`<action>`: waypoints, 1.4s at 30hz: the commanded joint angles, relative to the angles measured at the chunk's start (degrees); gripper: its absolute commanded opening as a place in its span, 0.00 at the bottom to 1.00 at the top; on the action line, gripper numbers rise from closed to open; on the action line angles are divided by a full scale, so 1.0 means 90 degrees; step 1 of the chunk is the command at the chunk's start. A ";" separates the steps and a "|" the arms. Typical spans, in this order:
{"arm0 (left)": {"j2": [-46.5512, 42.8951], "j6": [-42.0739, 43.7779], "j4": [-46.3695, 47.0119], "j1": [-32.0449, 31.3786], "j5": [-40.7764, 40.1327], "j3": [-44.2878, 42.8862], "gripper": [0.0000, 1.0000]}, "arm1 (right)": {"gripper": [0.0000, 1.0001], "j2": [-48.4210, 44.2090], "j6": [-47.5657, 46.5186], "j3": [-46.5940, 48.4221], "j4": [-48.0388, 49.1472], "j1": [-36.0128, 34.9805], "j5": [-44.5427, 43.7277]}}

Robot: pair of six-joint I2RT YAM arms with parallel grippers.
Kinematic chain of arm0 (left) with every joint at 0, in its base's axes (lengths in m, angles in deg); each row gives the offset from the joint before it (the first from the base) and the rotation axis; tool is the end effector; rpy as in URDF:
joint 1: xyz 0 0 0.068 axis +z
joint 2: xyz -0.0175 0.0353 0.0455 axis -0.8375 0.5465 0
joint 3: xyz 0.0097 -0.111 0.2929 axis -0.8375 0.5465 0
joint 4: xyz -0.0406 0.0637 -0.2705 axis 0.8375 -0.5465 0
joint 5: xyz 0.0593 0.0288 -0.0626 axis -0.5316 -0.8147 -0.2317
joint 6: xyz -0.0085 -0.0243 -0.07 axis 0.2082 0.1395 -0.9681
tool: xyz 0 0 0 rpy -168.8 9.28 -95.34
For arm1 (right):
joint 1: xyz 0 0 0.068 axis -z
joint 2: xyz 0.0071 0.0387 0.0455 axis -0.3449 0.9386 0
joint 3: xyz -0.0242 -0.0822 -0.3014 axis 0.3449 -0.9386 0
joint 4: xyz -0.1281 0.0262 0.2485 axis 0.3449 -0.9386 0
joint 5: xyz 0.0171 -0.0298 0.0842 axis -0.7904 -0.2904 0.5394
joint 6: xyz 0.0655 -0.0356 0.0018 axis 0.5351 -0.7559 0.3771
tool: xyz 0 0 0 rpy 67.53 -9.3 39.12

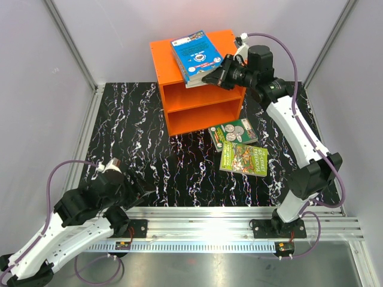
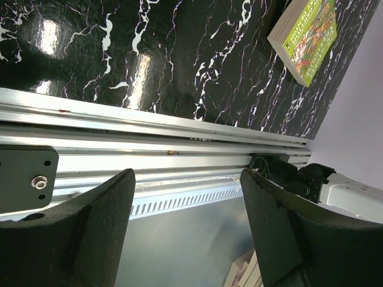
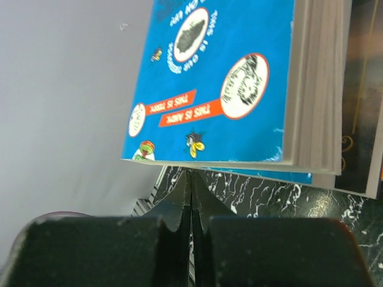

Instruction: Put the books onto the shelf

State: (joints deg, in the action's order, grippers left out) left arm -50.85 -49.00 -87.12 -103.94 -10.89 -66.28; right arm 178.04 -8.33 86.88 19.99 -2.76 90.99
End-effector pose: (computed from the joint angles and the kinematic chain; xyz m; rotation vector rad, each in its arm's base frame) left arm 0.0435 -0.0383 0.2824 -0.7012 2.4810 -0.8482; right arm 0.3914 0.1971 0.4918 -0.1256 1.9434 1.1588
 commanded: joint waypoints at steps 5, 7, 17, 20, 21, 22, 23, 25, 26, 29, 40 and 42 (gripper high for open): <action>0.0119 -0.0041 0.0486 0.0005 -0.0139 0.0141 0.75 | 0.00 -0.0986 -0.0516 -0.0705 -0.0396 -0.0059 -0.0194; 0.0265 0.0065 0.0759 0.0015 -0.0041 0.0190 0.75 | 0.00 -0.1464 -0.0604 -0.1201 -0.0522 -0.0049 -0.0428; 0.2559 0.1061 0.2867 0.0015 0.0876 0.0006 0.75 | 0.30 -0.2473 -0.0488 -0.3341 -0.2144 0.1348 -0.0900; 0.3661 0.1500 0.3443 0.0005 0.1179 -0.0423 0.75 | 0.90 -0.2317 -0.0457 -0.4084 -0.2456 0.2293 -0.0664; 0.4022 0.1637 0.3571 0.0015 0.1334 -0.0599 0.75 | 0.97 -0.2259 -0.0496 -0.4192 -0.2524 0.2517 -0.0712; 0.4683 0.1880 0.3650 0.0005 0.1404 -0.0775 0.75 | 1.00 -0.2152 -0.0535 -0.4338 -0.2709 0.2510 -0.0935; 0.5105 0.1998 0.3786 0.0005 0.1491 -0.1260 0.76 | 1.00 -0.2093 -0.0652 -0.4388 -0.2807 0.2713 -0.1024; 0.6215 0.2368 0.3807 -0.0004 0.1745 -0.1847 0.76 | 1.00 -0.1966 -0.0721 -0.4563 -0.3003 0.2909 -0.1238; 0.6542 0.2477 0.3720 -0.0004 0.1785 -0.2547 0.77 | 1.00 -0.1956 -0.0721 -0.4661 -0.3004 0.2978 -0.1250; 0.7692 0.2878 0.3593 -0.0024 0.1766 -0.3720 0.80 | 1.00 -0.1965 -0.0595 -0.5198 -0.2702 0.3154 -0.0986; 1.0079 0.3396 0.4538 -0.0014 0.1424 -0.4946 0.82 | 1.00 -0.1799 -0.0624 -0.6029 -0.2437 0.3154 -0.0654; 1.0304 0.3425 0.4792 -0.0014 0.1346 -0.5005 0.82 | 1.00 -0.1790 -0.0653 -0.6126 -0.2427 0.3154 -0.0654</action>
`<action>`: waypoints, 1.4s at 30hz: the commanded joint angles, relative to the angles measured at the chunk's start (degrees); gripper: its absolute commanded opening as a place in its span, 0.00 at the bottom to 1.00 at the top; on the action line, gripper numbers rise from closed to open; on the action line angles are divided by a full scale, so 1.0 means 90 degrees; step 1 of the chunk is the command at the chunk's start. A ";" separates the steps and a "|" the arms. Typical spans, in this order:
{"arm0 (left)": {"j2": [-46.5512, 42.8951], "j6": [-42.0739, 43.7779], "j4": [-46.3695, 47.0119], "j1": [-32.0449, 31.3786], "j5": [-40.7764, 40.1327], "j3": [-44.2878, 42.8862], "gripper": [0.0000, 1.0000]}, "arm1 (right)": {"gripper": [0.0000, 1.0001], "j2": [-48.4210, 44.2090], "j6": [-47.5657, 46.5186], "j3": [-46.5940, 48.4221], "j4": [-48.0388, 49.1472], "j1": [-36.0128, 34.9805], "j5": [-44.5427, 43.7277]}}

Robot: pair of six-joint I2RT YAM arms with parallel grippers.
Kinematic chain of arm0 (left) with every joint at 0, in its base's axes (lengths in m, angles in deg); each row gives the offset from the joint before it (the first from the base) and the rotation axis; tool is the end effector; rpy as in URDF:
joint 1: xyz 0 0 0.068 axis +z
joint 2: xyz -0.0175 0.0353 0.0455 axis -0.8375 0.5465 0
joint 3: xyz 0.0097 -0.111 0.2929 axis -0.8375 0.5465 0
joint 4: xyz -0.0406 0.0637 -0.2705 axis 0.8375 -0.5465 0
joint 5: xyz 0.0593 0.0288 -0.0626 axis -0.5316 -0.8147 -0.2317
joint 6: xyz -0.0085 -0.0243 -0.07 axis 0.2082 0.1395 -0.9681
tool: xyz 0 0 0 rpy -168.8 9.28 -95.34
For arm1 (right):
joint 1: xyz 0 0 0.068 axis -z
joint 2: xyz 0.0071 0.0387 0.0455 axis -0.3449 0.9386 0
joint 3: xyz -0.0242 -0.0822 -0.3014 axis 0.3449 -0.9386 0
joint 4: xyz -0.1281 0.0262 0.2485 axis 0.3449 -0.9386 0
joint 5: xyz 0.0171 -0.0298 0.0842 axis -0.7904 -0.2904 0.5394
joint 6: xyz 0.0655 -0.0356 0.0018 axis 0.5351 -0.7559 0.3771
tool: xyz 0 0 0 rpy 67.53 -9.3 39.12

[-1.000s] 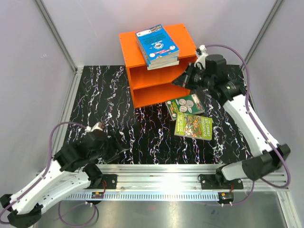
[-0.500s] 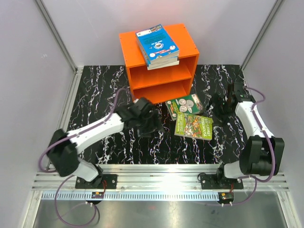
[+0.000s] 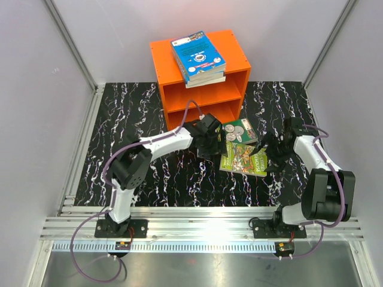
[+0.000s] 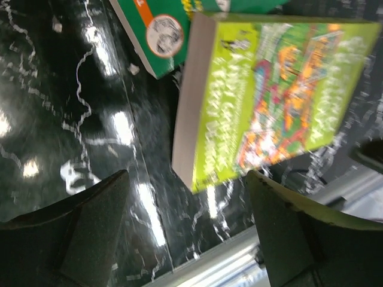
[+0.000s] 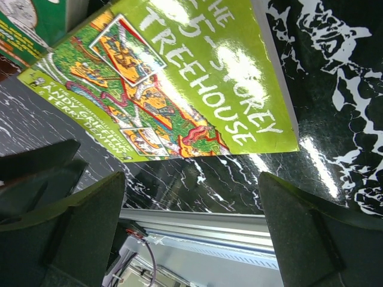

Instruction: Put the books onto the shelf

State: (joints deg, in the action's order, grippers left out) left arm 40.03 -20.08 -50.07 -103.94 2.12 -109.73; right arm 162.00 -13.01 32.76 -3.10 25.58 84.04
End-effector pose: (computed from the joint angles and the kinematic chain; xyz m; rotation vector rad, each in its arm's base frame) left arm 0.3207 -0.3571 0.2155 0.0421 2.7569 -0.7275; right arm 0.2736 -0.0037 0.2168 0.8834 2.7757 0.6060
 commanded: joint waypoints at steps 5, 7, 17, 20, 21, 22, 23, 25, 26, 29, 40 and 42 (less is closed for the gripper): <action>0.0432 0.0047 0.1971 -0.0024 -0.0411 0.0231 0.84 | 1.00 0.0139 -0.0289 -0.0182 0.0176 0.0004 0.0187; 0.0480 -0.0099 0.2413 -0.0024 -0.0548 0.0399 0.84 | 1.00 0.0227 -0.0338 -0.0201 0.0176 0.0004 0.0225; 0.1330 -0.0647 0.4191 -0.0199 -0.0148 0.0702 0.82 | 1.00 0.0939 -0.0280 -0.0485 0.0713 0.0004 0.0538; 0.1457 -0.0919 0.4668 -0.0336 -0.0119 0.0984 0.82 | 1.00 0.1203 -0.0299 -0.0524 0.0879 0.0004 0.0558; 0.1486 -0.0998 0.4796 -0.0375 -0.0061 0.1082 0.82 | 1.00 0.1262 -0.0299 -0.0524 0.0908 0.0004 0.0548; 0.1515 -0.1172 0.5039 -0.0434 -0.0031 0.1247 0.81 | 1.00 0.1359 -0.0299 -0.0524 0.0947 0.0004 0.0509; 0.1516 -0.1242 0.5148 -0.0473 0.0008 0.1336 0.81 | 1.00 0.1418 -0.0299 -0.0524 0.0967 0.0004 0.0509; 0.1477 -0.1446 0.5344 -0.0541 0.0115 0.1473 0.78 | 1.00 0.1535 -0.0251 -0.0514 0.1045 0.0004 0.0519; 0.1438 -0.1496 0.5509 -0.0561 0.0145 0.1619 0.76 | 1.00 0.1565 -0.0251 -0.0504 0.1055 0.0004 0.0528; 0.1233 -0.1594 0.5686 -0.0649 0.0145 0.1883 0.63 | 1.00 0.1653 -0.0260 -0.0494 0.1104 0.0004 0.0490; 0.0901 -0.1604 0.5443 -0.0844 0.0292 0.2029 0.00 | 1.00 0.0173 0.0381 -0.0690 0.0489 0.0004 0.0702; 0.0677 -0.1594 0.5452 -0.0873 0.0252 0.2253 0.00 | 1.00 -0.0016 0.0714 -0.0670 0.0275 -0.0083 0.1025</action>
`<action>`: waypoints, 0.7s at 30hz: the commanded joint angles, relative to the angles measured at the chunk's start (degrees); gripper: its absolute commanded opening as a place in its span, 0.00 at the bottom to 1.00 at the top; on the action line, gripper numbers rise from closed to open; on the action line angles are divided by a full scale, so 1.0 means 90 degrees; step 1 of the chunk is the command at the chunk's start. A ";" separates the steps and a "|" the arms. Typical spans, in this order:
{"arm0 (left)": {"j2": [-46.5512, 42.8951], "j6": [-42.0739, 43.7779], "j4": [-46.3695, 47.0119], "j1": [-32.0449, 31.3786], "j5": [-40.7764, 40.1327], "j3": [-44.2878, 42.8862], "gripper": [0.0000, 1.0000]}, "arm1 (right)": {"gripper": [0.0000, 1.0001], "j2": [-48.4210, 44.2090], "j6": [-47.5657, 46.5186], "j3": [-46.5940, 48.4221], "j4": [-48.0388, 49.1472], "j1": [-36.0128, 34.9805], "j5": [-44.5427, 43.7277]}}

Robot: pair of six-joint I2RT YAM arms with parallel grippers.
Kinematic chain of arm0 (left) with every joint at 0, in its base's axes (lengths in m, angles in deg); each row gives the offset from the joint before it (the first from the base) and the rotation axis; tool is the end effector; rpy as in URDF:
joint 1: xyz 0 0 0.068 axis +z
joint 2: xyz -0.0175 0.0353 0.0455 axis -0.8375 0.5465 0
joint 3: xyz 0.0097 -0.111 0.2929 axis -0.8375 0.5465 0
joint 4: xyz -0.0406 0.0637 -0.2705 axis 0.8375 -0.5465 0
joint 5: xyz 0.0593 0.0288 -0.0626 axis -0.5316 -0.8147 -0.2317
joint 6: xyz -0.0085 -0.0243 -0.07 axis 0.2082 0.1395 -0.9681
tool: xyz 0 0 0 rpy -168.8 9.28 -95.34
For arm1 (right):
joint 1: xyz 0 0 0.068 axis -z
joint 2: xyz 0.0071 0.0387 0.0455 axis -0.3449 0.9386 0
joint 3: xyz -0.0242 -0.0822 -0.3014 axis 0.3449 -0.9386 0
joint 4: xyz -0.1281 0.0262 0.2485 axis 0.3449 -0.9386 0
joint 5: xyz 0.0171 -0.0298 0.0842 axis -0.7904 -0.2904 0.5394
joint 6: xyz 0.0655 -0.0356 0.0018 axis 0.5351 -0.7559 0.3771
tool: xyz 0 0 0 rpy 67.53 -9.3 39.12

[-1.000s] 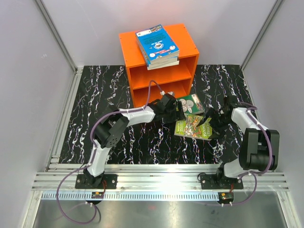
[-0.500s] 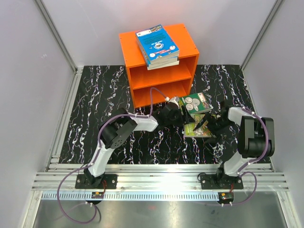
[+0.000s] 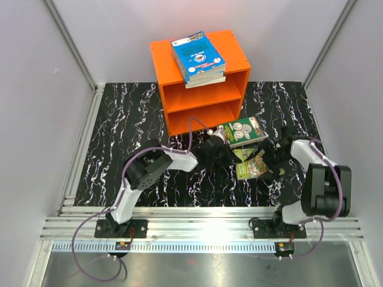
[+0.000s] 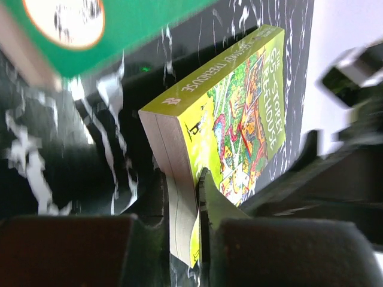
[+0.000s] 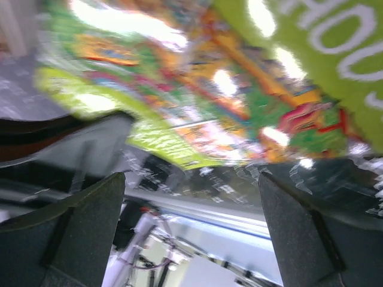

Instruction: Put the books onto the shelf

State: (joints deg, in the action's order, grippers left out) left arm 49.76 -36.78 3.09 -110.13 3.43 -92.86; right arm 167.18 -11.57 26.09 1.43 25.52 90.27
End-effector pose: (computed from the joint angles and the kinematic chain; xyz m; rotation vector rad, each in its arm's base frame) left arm 0.2982 -0.4159 0.1246 -0.1239 2.4202 -1.2848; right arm 0.2645 0.0037 0.1665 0.9791 2.8761 0.7539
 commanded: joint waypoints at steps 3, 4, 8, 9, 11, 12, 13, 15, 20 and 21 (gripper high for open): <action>-0.0950 0.0096 -0.0454 -0.0235 0.0000 0.1042 0.00 | 1.00 -0.1070 0.1190 -0.0115 -0.0326 -0.0154 0.0647; -0.1300 -0.0030 -0.0464 -0.0255 -0.0039 0.1218 0.00 | 1.00 -0.1303 0.1336 -0.0144 -0.0356 -0.0164 0.0647; -0.2239 -0.0061 -0.0854 -0.0381 -0.0313 0.2184 0.00 | 1.00 -0.1851 0.1688 -0.0135 -0.0385 -0.0154 0.0452; -0.2434 0.0074 -0.0980 -0.0449 -0.0439 0.2254 0.00 | 1.00 -0.1968 0.1776 -0.0115 -0.0385 -0.0164 0.0365; -0.2873 0.0328 -0.1594 -0.0557 -0.0673 0.2265 0.00 | 1.00 -0.2300 0.2010 -0.0125 -0.0453 -0.0164 0.0325; -0.3001 0.0639 -0.1829 -0.0712 -0.0965 0.2129 0.00 | 1.00 -0.2398 0.2079 -0.0125 -0.0589 -0.0164 0.0325; -0.3109 0.0816 -0.2344 -0.0801 -0.1180 0.2041 0.00 | 1.00 -0.2515 0.2128 -0.0125 -0.0677 -0.0164 0.0334; -0.3422 0.1351 -0.2903 -0.1102 -0.1794 0.1642 0.00 | 0.99 -0.2594 0.2119 -0.0086 -0.0979 -0.0164 0.0354; -0.3920 0.2155 -0.4456 -0.1904 -0.3346 0.0811 0.00 | 1.00 -0.2916 0.2070 -0.0076 -0.1517 -0.0329 0.0520; -0.4017 0.2291 -0.4661 -0.2156 -0.3563 0.0665 0.00 | 1.00 -0.2955 0.2070 -0.0115 -0.1663 -0.0398 0.0539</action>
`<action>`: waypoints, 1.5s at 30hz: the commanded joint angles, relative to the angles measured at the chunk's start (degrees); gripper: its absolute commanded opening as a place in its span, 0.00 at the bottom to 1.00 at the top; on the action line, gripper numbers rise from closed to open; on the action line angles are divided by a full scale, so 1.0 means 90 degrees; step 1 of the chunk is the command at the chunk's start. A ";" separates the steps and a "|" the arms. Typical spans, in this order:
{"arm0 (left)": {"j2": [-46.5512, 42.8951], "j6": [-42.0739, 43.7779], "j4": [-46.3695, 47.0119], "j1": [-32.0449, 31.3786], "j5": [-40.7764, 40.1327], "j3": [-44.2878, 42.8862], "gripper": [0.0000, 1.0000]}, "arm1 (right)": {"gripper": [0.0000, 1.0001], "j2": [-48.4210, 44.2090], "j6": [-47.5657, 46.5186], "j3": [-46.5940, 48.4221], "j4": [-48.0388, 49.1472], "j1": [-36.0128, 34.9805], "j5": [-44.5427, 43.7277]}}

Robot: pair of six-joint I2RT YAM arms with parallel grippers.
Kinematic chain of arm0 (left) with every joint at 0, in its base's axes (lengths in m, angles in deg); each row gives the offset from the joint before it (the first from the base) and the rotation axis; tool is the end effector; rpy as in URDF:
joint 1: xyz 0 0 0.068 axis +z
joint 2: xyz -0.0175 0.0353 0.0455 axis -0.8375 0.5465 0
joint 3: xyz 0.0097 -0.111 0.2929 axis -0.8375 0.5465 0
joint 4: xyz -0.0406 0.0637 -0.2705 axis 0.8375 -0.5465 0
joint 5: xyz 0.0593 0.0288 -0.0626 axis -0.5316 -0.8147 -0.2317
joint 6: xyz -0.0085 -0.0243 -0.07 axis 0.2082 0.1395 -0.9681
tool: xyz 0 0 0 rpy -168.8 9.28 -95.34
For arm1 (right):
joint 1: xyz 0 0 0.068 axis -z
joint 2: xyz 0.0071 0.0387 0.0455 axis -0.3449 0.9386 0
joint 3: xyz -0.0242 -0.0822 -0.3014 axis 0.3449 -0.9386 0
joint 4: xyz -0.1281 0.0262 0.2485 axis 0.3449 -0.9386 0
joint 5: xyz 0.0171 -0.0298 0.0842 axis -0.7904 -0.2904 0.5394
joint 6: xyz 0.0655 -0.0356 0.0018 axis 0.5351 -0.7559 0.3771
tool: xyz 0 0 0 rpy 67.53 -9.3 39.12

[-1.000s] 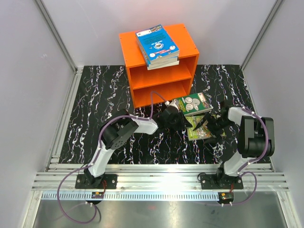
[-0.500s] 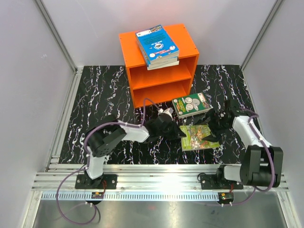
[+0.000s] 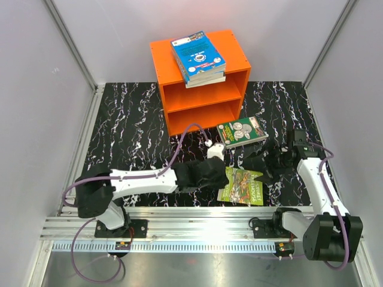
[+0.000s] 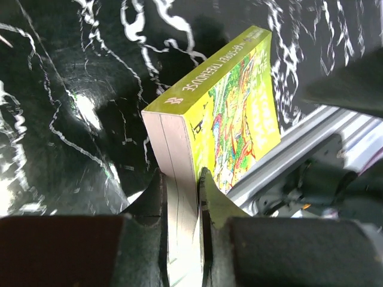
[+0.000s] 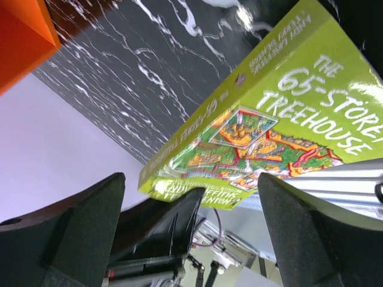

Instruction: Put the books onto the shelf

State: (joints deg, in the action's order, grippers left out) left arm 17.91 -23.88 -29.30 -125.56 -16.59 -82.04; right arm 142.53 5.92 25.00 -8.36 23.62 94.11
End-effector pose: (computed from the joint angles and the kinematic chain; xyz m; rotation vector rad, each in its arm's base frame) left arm 0.1509 -0.3540 0.2389 0.2625 2.4261 -0.8287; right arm 0.1974 0.0201 0.2486 1.1940 2.6158 0.9422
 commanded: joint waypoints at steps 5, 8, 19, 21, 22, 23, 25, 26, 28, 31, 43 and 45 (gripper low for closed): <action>-0.0314 0.1054 -0.2312 -0.1458 -0.2927 -0.1650 0.00 | 1.00 -0.0031 0.0107 -0.0529 -0.0811 -0.0996 0.0093; -0.0031 0.1075 -0.3170 -0.2394 -0.4021 -0.2305 0.00 | 1.00 -0.0293 0.0486 -0.0804 -0.0655 -0.1280 0.0083; 0.0604 0.0647 -0.5027 -0.3394 -0.5734 -0.3673 0.00 | 0.00 -0.0577 0.0693 -0.0395 -0.0791 -0.1603 0.0044; 0.0575 0.0265 -0.5495 -0.3403 -0.5764 -0.3771 0.00 | 0.00 -0.0626 0.0809 -0.0258 -0.0772 -0.1603 0.0024; 0.0556 0.0119 -0.5672 -0.3403 -0.5774 -0.3800 0.00 | 0.00 -0.0646 0.0878 -0.0132 -0.0714 -0.1613 0.0024; 0.0536 -0.0192 -0.5857 -0.3403 -0.5784 -0.3820 0.04 | 0.00 -0.0646 0.0946 -0.0082 -0.0491 -0.1603 0.0082; 0.0507 -0.0428 -0.6268 -0.3403 -0.5716 -0.3869 0.22 | 0.00 -0.0626 0.1258 -0.0014 -0.0022 -0.1613 0.0209; 0.0478 -0.0787 -0.6424 -0.3403 -0.5658 -0.3879 0.38 | 0.00 -0.0597 0.1405 -0.0023 0.0667 -0.1613 0.0384; 0.0195 -0.1160 -0.6776 -0.3394 -0.5531 -0.3763 0.91 | 0.00 -0.0509 0.1834 0.0016 0.1538 -0.1613 0.0541; -0.0750 -0.1484 -0.6553 -0.3384 -0.5326 -0.3169 0.99 | 0.00 -0.0198 0.2070 0.0278 0.2994 -0.1613 0.0698; -0.6630 -0.1572 -0.2948 -0.0439 -0.2651 0.1208 0.99 | 0.00 0.1842 0.3442 0.0144 0.9502 -0.1729 0.2258; -0.6584 -0.1553 -0.3046 -0.0133 -0.2397 0.1199 0.99 | 0.00 0.2048 0.4001 0.0055 1.0561 -0.1818 0.2435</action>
State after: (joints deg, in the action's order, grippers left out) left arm -42.61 -36.10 -62.42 -130.63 -45.73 -72.86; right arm 159.53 31.19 25.59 59.44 8.69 107.78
